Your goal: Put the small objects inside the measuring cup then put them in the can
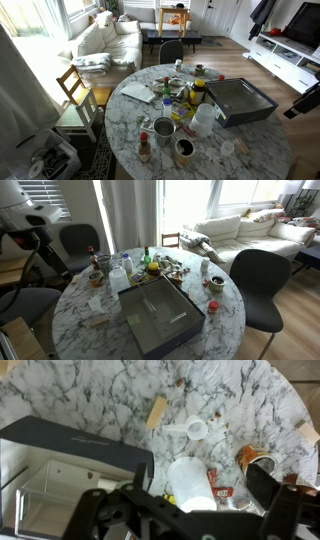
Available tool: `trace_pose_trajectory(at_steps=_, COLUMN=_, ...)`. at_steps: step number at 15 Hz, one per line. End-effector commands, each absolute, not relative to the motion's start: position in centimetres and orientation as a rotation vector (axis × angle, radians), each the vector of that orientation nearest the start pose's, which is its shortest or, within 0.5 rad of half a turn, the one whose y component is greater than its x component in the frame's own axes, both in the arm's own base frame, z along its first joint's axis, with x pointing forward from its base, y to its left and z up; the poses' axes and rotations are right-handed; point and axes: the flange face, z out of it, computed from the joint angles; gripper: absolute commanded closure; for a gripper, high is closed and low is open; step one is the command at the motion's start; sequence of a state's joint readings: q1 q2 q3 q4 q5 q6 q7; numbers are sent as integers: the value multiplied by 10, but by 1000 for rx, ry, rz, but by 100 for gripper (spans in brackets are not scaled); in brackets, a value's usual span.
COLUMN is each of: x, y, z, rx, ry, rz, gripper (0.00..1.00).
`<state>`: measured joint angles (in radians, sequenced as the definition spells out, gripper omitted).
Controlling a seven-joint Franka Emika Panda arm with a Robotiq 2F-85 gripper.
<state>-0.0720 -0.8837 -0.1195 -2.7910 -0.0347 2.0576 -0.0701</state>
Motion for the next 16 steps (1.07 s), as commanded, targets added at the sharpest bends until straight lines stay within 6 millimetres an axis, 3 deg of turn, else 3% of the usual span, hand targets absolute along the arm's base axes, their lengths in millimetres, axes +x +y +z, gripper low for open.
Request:
trace_pose_trajectory(at_steps=1, x=319, y=-47, z=406, rx=-3039, ry=322, rz=-23, gripper=0)
trace_pose_trajectory(at_steps=11, x=365, y=-30, z=282, rx=-2912, ry=992, rz=349, gripper=0)
trace_pose_trajectory(at_steps=12, x=354, y=-30, z=308, rx=-2964, ry=865, rz=281, gripper=0)
trace_pose_trajectory(at_steps=14, x=360, y=-30, z=288, rx=-2943, ry=933, rz=337, gripper=0)
trace_pose_trajectory(at_steps=16, x=363, y=-31, z=281, rx=-2937, ry=950, rz=359, gripper=0)
